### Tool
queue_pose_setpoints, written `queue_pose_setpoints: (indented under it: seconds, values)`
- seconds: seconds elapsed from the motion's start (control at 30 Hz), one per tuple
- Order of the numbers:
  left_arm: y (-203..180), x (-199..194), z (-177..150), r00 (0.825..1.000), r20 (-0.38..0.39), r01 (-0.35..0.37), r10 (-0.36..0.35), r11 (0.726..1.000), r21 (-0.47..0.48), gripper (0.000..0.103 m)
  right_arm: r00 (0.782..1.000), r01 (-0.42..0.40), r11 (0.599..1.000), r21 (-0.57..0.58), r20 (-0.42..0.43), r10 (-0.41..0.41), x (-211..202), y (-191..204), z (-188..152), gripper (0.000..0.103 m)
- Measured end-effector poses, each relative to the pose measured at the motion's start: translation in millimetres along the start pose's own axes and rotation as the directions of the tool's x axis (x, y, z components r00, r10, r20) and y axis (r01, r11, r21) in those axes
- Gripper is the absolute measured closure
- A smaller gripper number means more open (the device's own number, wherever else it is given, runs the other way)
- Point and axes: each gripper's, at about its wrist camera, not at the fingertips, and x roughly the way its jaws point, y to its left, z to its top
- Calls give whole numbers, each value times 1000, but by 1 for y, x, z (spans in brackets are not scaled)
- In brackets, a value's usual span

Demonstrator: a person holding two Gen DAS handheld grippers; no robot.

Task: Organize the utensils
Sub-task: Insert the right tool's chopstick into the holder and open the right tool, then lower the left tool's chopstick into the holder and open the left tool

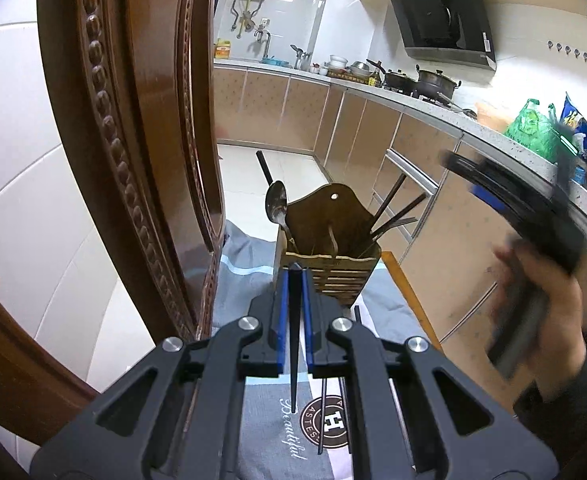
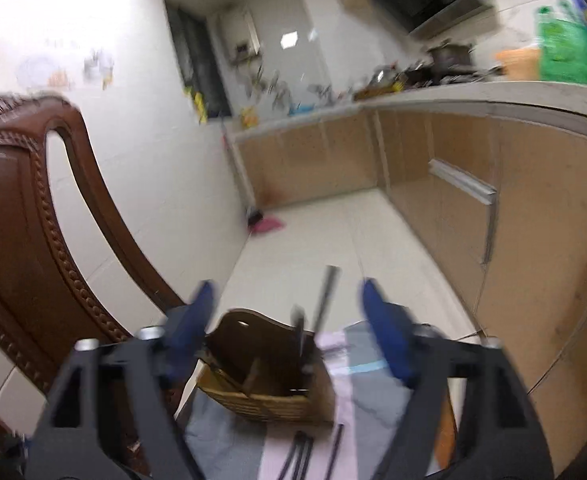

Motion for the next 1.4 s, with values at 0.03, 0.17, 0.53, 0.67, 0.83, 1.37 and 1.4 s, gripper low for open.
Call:
queue_pose_setpoints:
  seconds: [0.03, 0.17, 0.53, 0.67, 0.83, 1.37, 1.4]
  values:
    - [-1, 1, -1, 1000, -3, -3, 3, 1000, 3, 96, 999, -15, 1000, 11, 29, 15, -18, -12, -12, 14]
    - [-2, 1, -2, 1000, 0, -16, 16, 1000, -16, 96, 999, -2, 999, 44, 40, 0, -62, -56, -68, 6]
    - [-19, -14, 27, 995, 90, -31, 36, 998, -56, 96, 990, 49, 989, 138, -137, -30, -61, -106, -117, 6]
    - [-35, -13, 72, 993, 110, -26, 31, 999, -47, 96, 986, 25, 975, 221, -164, 12, -56, -122, -115, 6]
    - [-58, -4, 129, 984, 164, -71, 70, 997, 1, 96, 983, 16, 970, 244, -179, 29, -57, -136, -112, 6]
    - [-53, 101, 163, 990, 103, -90, 96, 994, -53, 96, 984, -4, 945, 327, -165, 61, -58, -161, -104, 6]
    - [-50, 100, 161, 989, 110, -90, 97, 994, -62, 96, 984, -5, 946, 324, -167, 62, -57, -160, -104, 6]
